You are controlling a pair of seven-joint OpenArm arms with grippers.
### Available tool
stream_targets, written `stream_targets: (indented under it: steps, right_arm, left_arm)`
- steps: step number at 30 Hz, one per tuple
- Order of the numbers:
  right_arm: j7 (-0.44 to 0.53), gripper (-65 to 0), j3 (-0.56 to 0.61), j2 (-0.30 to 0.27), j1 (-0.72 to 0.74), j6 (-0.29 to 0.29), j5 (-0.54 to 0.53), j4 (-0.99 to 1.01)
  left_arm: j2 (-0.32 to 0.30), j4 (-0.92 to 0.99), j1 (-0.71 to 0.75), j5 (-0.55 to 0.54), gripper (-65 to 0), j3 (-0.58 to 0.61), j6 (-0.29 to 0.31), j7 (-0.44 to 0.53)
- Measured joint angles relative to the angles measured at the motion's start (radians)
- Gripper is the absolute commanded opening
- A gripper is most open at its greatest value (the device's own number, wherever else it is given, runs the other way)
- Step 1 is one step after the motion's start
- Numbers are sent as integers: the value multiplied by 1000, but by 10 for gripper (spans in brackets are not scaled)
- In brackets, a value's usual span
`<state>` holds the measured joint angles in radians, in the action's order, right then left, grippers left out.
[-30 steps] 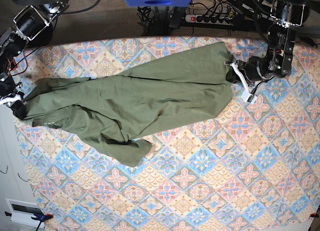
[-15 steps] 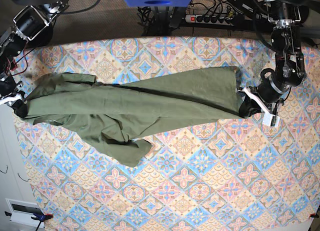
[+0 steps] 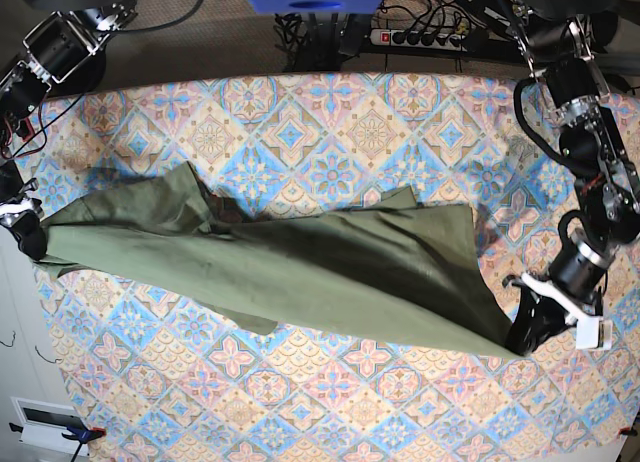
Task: Layout the t-shirt on the table in an organized manner, then fold the t-shirt properly
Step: 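Lift the t-shirt with both grippers and swing it across the table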
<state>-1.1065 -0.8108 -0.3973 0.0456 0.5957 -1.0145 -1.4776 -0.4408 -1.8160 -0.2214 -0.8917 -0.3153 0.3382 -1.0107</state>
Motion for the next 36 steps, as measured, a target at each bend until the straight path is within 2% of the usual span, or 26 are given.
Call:
stream_targets:
  steps: [3, 5, 8, 9, 14, 18, 24, 28, 31, 33, 36]
  right_arm:
    - [-21, -640, 0, -1, 83, -3, 19, 11]
    - [-2, -639, 7, -12, 150, 9, -16, 41]
    - [8, -639, 70, -96, 254, -3, -4, 188]
    - [7, -639, 87, -105, 286, -6, 6, 227]
    - [-2, -639, 186, -108, 475, 1, 4, 386]
    - [8, -639, 256, -119, 655, -3, 10, 522]
    - [67, -639, 389, -122, 902, -3, 8, 629]
    - [83, -639, 431, -128, 998, -2, -4, 633]
    - [83, -639, 428, -133, 1002, -2, -12, 623]
    - [51, -639, 424, -140, 977, 0, -2, 606]
    - [16, -642, 373, -176, 840, 61, -13, 518]
  left_arm:
    - [0, 49, -145, -10, -650, 39, 2, -13]
    - [0, 97, -226, -26, -650, 54, 8, -12]
    - [-39, 230, -375, -10, -650, 134, -1, -18]
    - [-44, 262, -417, 2, -650, 157, -5, -23]
    - [-45, 395, -639, -19, -650, 245, 7, -4]
    - [-55, 530, -809, -14, -650, 355, 2, 66]
    - [-18, 678, -1003, -9, -650, 450, 2, 140]
    - [-23, 688, -1051, -7, -650, 449, -1, 147]
    - [-33, 672, -1046, -25, -650, 444, 3, 143]
    - [-74, 612, -1002, -65, -650, 445, -5, 129]
    - [-159, 470, -854, -158, -650, 400, 4, 59]
